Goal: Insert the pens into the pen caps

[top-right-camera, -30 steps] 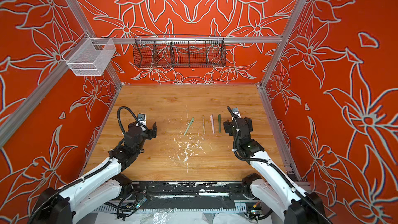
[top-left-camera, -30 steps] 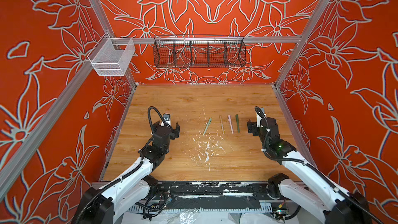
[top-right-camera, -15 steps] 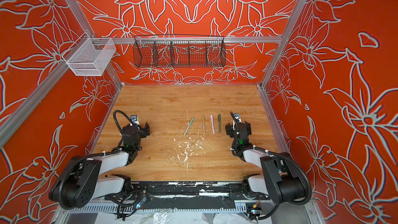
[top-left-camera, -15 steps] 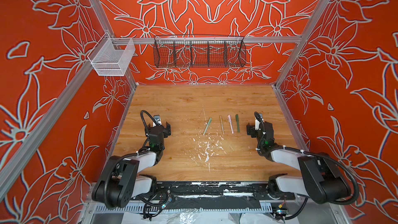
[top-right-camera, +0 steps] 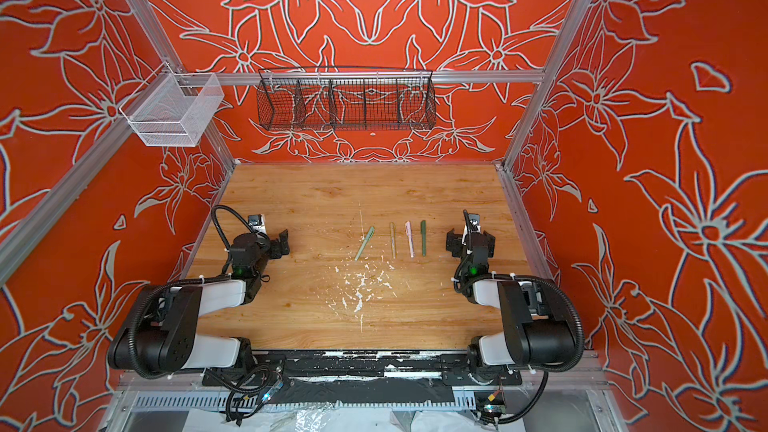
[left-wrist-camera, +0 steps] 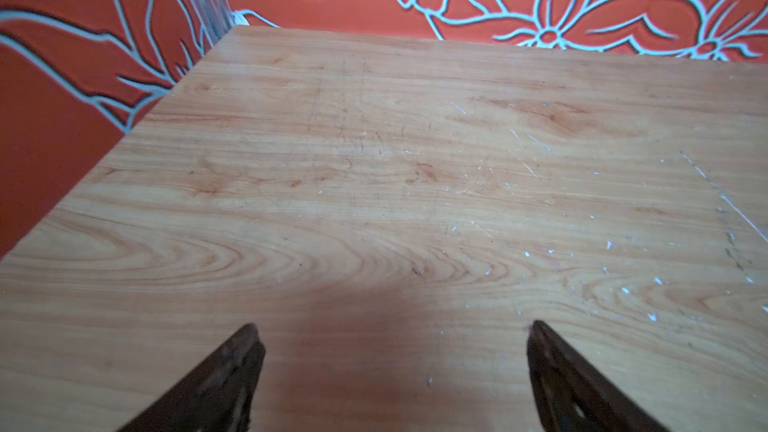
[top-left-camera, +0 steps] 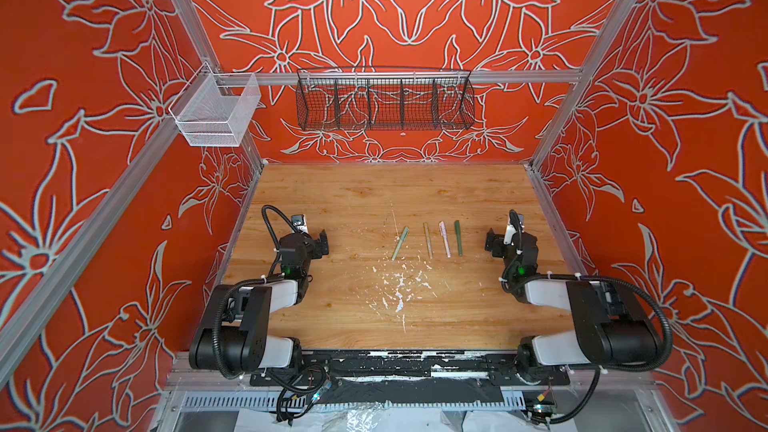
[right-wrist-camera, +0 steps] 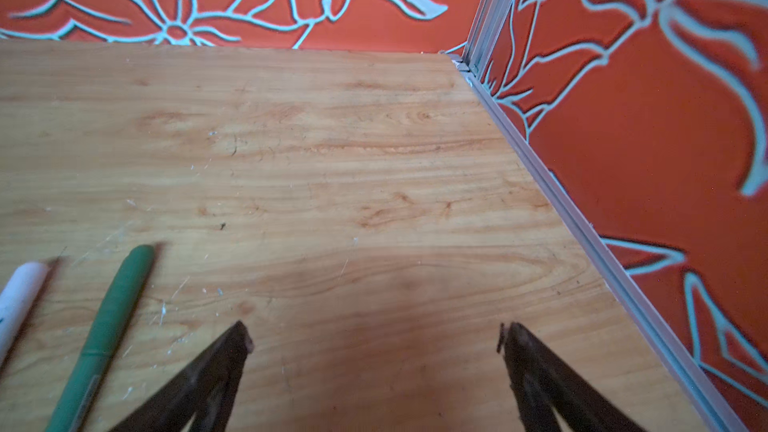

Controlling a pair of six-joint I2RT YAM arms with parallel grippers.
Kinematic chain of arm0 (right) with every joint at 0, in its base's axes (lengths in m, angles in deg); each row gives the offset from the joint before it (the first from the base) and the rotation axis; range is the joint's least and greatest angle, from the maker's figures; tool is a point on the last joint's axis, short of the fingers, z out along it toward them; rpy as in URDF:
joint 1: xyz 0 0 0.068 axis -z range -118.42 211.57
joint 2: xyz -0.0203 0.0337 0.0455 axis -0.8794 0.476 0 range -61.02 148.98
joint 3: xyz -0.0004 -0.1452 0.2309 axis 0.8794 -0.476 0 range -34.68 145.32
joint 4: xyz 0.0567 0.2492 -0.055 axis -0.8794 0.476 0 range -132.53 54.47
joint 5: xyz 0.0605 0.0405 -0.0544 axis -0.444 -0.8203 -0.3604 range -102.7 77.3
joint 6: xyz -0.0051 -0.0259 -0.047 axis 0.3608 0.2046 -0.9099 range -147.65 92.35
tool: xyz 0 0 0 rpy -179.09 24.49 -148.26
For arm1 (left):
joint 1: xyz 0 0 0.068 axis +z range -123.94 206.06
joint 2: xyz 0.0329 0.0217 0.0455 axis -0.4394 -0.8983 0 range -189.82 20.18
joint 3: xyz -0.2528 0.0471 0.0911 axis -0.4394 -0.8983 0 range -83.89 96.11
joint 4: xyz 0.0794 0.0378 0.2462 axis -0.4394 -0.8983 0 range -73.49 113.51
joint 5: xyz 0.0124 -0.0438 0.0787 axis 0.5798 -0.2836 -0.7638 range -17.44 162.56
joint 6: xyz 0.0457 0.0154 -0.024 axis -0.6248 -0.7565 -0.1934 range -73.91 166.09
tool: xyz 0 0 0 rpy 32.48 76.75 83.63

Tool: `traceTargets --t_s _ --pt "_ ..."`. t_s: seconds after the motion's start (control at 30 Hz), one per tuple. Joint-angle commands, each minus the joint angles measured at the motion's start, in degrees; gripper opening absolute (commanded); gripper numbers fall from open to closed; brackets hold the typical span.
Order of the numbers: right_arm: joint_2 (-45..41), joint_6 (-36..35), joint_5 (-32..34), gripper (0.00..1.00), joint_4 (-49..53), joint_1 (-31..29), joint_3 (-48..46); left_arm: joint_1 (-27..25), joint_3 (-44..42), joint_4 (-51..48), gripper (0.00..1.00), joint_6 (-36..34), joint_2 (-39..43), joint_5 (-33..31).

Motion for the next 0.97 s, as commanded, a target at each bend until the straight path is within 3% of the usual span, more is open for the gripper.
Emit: traceTargets --t_s 0.0,0.1,0.17,0.93 --pt "1.48 1.31 1.57 0.97 -6.79 -0.08 -1.22 0.21 -0.28 -0.40 0.97 0.45 0.09 1.74" --pt "-0.55 1.57 1.40 0.97 -1.20 -0.08 -0.10 0.23 -0.28 -0.40 0.97 0.41 0.07 1.69" --pt "0.96 1.15 1.39 0.97 -5.46 -0.17 -0.99 0.25 -0.35 -0.34 0.97 0.43 0.16 1.73" --pt "0.44 1.14 1.57 0.97 -4.28 -0.35 -0.76 0.26 -0.23 -0.39 0.97 0.39 0.06 1.74"
